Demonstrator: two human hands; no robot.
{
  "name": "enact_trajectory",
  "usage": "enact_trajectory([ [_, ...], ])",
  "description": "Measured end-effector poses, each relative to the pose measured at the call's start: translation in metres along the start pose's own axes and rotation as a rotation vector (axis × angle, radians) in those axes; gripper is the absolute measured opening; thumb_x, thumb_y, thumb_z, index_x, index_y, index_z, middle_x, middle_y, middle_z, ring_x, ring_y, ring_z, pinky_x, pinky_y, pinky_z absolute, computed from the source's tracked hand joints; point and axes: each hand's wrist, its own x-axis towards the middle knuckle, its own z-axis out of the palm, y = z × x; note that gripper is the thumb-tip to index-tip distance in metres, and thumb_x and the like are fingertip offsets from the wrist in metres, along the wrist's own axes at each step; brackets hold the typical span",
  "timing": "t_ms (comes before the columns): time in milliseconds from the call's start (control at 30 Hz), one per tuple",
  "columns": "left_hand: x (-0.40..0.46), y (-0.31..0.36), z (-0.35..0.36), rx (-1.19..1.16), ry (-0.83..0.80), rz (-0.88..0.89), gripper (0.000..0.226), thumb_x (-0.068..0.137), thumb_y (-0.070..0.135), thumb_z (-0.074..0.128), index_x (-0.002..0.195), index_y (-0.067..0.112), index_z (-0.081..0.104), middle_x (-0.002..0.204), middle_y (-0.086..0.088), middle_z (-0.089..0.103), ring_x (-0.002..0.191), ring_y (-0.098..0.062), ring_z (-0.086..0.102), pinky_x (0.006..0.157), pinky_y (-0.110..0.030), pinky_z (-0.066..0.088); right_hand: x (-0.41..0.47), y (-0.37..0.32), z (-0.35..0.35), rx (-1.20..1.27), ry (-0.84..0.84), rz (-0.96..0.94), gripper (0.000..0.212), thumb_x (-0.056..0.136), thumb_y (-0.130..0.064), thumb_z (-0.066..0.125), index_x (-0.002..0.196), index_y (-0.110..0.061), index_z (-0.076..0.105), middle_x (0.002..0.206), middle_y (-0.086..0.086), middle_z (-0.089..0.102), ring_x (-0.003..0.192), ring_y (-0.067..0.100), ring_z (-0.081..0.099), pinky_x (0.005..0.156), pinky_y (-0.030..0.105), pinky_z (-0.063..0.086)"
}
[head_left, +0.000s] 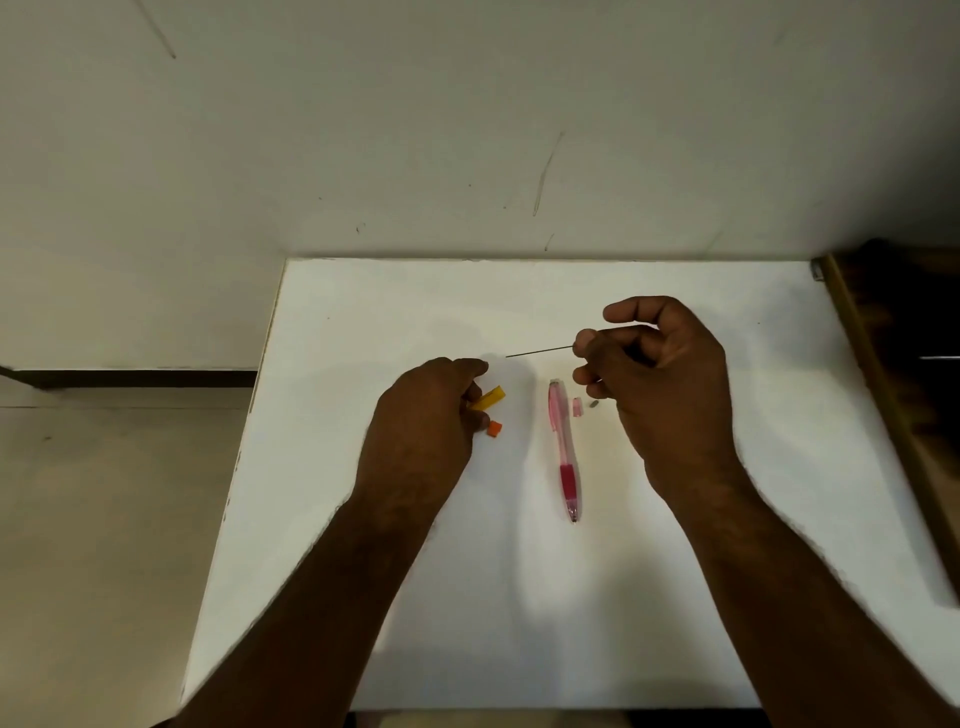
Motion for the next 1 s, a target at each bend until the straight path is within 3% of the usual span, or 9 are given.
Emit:
enact_trajectory([
  [100, 0.0, 0.001, 0.0, -0.008, 0.009, -0.001, 0.048, 0.087, 0.006, 0.073, 0.133, 0.013, 0.063, 0.106, 0.0, 0.065, 0.096, -0.014, 0.061, 0.079, -0.008, 0.034, 0.0, 0.0, -0.001, -0.003, -0.003, 0.009, 0.021, 0.088, -0.014, 0.077, 0.102, -0.018, 0.064, 0.078, 0.003, 0.078, 0.065, 0.021, 0.076, 0.063, 0.036, 0.058],
  [233, 0.0, 0.004, -0.007, -0.116, 0.096, 0.065, 0.05, 0.079, 0.022, 0.084, 0.126, 0.02, 0.068, 0.107, 0.007, 0.07, 0.094, -0.012, 0.064, 0.088, -0.022, 0.051, -0.001, -0.001, -0.003, -0.082, -0.022, -0.009, 0.022, 0.087, -0.017, 0.078, 0.103, -0.022, 0.063, 0.078, 0.0, 0.078, 0.066, 0.019, 0.076, 0.068, 0.043, 0.063],
  [400, -0.001, 0.014, -0.012, -0.217, 0.122, 0.182, 0.038, 0.077, 0.04, 0.082, 0.113, 0.03, 0.074, 0.109, 0.012, 0.072, 0.097, -0.007, 0.067, 0.083, -0.022, 0.053, -0.002, -0.002, -0.004, -0.128, -0.066, -0.027, 0.026, 0.086, -0.02, 0.079, 0.105, -0.026, 0.062, 0.079, -0.003, 0.079, 0.067, 0.016, 0.077, 0.074, 0.045, 0.063],
  [600, -0.002, 0.019, -0.011, -0.244, 0.157, 0.207, 0.009, 0.087, 0.032, 0.075, 0.093, 0.025, 0.077, 0.096, 0.014, 0.074, 0.094, -0.007, 0.068, 0.084, -0.026, 0.051, -0.002, -0.005, -0.005, -0.096, -0.091, -0.032, 0.028, 0.087, -0.017, 0.078, 0.108, -0.024, 0.06, 0.08, 0.0, 0.079, 0.067, 0.019, 0.076, 0.071, 0.043, 0.061],
  [733, -0.001, 0.021, -0.009, -0.289, 0.19, 0.183, 0.008, 0.088, 0.03, 0.074, 0.091, 0.024, 0.078, 0.094, 0.015, 0.075, 0.094, -0.003, 0.067, 0.083, -0.019, 0.049, -0.004, -0.01, -0.007, 0.094, -0.112, 0.099, 0.021, 0.094, -0.022, 0.072, 0.113, -0.018, 0.063, 0.093, 0.007, 0.078, 0.071, 0.024, 0.077, 0.066, 0.032, 0.059],
  [867, -0.003, 0.026, -0.005, -0.379, 0.187, 0.148, 0.008, 0.088, 0.029, 0.074, 0.09, 0.023, 0.078, 0.092, 0.013, 0.075, 0.092, -0.003, 0.068, 0.076, -0.01, 0.048, -0.011, -0.008, -0.013, 0.093, -0.25, 0.154, 0.007, 0.098, -0.017, 0.067, 0.101, -0.015, 0.073, 0.097, 0.01, 0.077, 0.078, 0.025, 0.077, 0.072, 0.032, 0.06],
  [1000, -0.005, 0.031, 0.002, -0.366, 0.134, 0.177, 0.006, 0.087, 0.029, 0.075, 0.089, 0.024, 0.079, 0.093, 0.012, 0.075, 0.089, -0.006, 0.069, 0.083, -0.024, 0.052, -0.021, -0.005, -0.013, 0.111, -0.251, 0.194, 0.007, 0.094, -0.014, 0.071, 0.092, -0.016, 0.077, 0.088, 0.008, 0.078, 0.078, 0.024, 0.076, 0.071, 0.028, 0.058],
])
